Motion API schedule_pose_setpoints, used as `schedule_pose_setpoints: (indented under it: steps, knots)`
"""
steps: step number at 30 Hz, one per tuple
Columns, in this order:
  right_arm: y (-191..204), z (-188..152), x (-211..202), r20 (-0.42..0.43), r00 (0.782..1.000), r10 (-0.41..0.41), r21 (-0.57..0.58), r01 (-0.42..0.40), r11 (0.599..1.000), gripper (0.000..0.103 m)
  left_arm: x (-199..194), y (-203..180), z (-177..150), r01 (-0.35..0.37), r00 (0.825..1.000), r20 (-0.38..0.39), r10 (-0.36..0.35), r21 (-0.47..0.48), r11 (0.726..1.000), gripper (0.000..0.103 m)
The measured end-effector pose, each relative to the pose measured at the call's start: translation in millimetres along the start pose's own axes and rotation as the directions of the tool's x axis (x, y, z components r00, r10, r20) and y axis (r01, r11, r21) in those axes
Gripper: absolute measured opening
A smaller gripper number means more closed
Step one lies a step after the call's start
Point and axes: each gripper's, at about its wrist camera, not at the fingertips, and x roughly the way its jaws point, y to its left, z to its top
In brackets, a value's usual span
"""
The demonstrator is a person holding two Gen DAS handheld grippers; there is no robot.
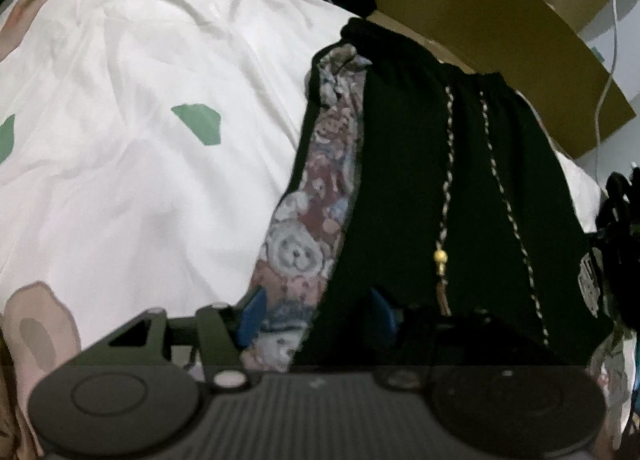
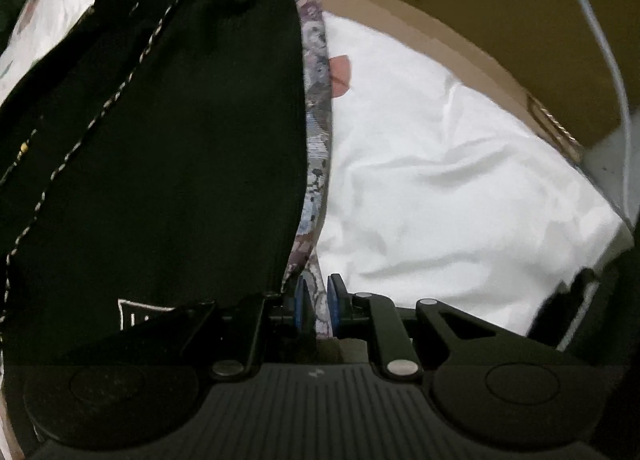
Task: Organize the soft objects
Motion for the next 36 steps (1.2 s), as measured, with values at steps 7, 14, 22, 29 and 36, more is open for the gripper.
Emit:
schedule_pose_setpoints:
  steps: [7,14,22,29,36]
  knots:
    - [-6.8,-2.2,-8.8,0.019,0.998,-0.054,-0.031,0.055,0.998,0.001,12.6,4.1,3.5,-0.015,1.000,-0.008,0.015,0.008,1.000,0.063]
    - [-27.6,-6.8,-24.1,0.035,0.993,-0.117,0.048,0.115,0.992,0.001,22.1,7.8,0.8,-0.028,0.999,-0.014,0.028,0.003,1.000,0.068]
    - [-20.2,-4.9,-19.7,0.027,0.975,-0.221,0.050,0.220,0.974,0.004,20.9,2.3,-0.2,-0.043,0.999,0.004,0.043,-0.014,0.999,0.070]
    - [-8.3,-8.6,-37.4,0.087,0.975,-0.205,0.056,0.200,0.978,0.008,15.6,-8.1,-3.8,-0.047,0.999,0.012,0.046,0.014,0.999,0.074]
    - [7.1,-3.2,-33.2,0.124,0.986,-0.111,0.046,0.106,0.993,0.022,8.3,-8.5,-6.7,-0.038,0.998,0.044,0.038,-0.013,0.999,0.079]
